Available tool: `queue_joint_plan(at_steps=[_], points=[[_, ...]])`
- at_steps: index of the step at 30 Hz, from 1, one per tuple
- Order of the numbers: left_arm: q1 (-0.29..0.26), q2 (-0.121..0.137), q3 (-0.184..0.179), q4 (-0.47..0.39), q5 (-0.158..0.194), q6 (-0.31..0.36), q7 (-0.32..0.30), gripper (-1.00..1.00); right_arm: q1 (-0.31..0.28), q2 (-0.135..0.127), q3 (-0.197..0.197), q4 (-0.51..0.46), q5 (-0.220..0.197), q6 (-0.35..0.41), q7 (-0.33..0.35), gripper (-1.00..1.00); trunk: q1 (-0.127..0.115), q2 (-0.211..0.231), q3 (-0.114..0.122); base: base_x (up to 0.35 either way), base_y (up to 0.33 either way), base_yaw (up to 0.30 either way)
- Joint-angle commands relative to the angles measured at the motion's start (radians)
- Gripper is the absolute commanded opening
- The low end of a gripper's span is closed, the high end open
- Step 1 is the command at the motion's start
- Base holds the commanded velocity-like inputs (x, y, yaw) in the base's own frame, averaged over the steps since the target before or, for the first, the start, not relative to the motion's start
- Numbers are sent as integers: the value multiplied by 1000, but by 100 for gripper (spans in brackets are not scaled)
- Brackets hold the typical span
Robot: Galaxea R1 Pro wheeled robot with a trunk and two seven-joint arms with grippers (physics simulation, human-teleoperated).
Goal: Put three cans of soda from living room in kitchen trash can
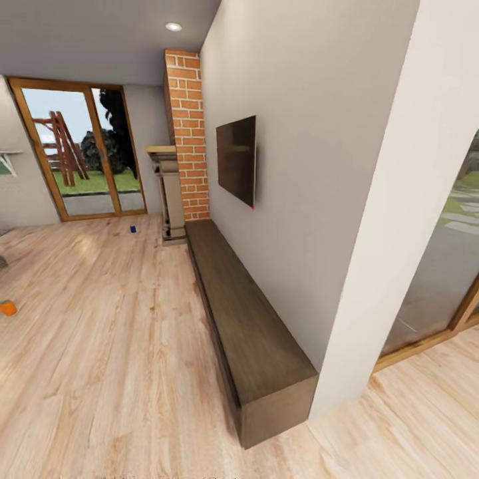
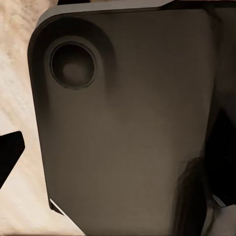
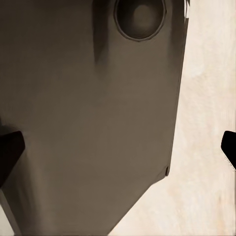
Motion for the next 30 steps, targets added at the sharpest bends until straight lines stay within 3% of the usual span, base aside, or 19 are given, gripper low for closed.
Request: queue_joint_plan(at_steps=[1,30], points=[[0,0,0,0,0,0,0,100,0,0,0,0,0,0,0,100,0,0,-1,0,0,247],[1,0,-2,0,0,-36,0,100,0,5,5,0,4,0,0,100,0,0,-29,0,0,247]])
